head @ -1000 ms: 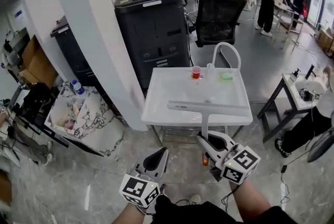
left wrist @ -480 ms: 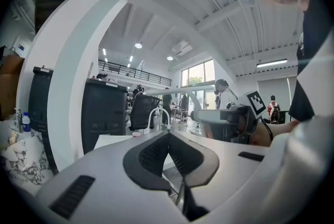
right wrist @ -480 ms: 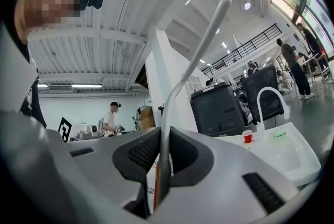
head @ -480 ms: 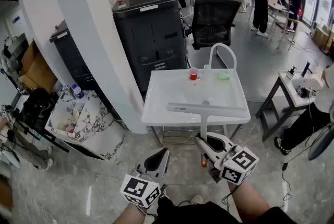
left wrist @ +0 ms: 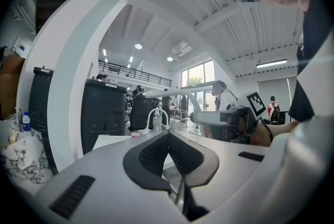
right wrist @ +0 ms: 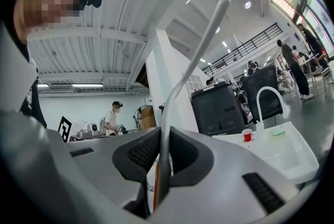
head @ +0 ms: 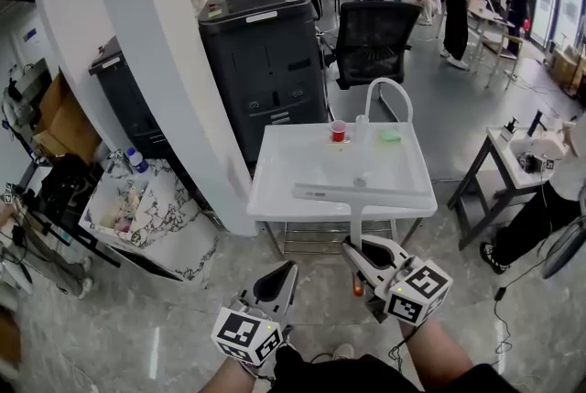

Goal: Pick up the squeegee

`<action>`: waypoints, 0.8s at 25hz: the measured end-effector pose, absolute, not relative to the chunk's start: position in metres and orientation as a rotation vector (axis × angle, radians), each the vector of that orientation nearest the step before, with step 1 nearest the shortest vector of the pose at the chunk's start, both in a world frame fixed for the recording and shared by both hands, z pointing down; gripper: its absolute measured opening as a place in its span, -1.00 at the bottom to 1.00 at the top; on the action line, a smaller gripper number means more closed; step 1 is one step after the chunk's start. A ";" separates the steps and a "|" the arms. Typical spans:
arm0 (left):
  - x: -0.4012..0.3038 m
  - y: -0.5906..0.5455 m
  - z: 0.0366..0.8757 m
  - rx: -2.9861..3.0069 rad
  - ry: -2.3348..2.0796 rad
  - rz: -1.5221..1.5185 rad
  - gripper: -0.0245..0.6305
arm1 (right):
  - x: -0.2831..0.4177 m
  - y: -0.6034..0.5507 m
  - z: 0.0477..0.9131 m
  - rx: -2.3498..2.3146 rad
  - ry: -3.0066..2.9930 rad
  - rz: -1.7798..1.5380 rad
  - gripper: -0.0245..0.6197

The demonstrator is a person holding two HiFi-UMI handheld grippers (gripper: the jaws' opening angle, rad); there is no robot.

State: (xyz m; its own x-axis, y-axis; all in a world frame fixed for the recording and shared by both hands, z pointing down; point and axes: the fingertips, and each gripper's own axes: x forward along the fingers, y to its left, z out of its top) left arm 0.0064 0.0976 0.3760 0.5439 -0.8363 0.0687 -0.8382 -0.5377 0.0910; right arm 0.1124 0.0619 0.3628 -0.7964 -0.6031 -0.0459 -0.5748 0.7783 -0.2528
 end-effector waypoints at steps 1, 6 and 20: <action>0.007 0.098 0.375 2.657 -1.450 0.022 -0.87 | 0.113 0.062 0.362 -0.947 2.844 -0.343 -0.76; 0.011 0.097 0.376 2.668 -1.450 0.024 -0.87 | 0.117 0.061 0.363 -0.944 2.841 -0.341 -0.76; 0.011 0.095 0.366 2.669 -1.477 0.023 -0.87 | 0.114 0.057 0.355 -0.915 2.843 -0.327 -0.76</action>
State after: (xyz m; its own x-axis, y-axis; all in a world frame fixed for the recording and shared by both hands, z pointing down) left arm 0.0106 0.0951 0.3661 0.5319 -0.8449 0.0569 -0.8463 -0.5279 0.0719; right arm 0.1140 0.0575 0.3554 -0.8061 -0.5884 -0.0634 -0.5587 0.7919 -0.2467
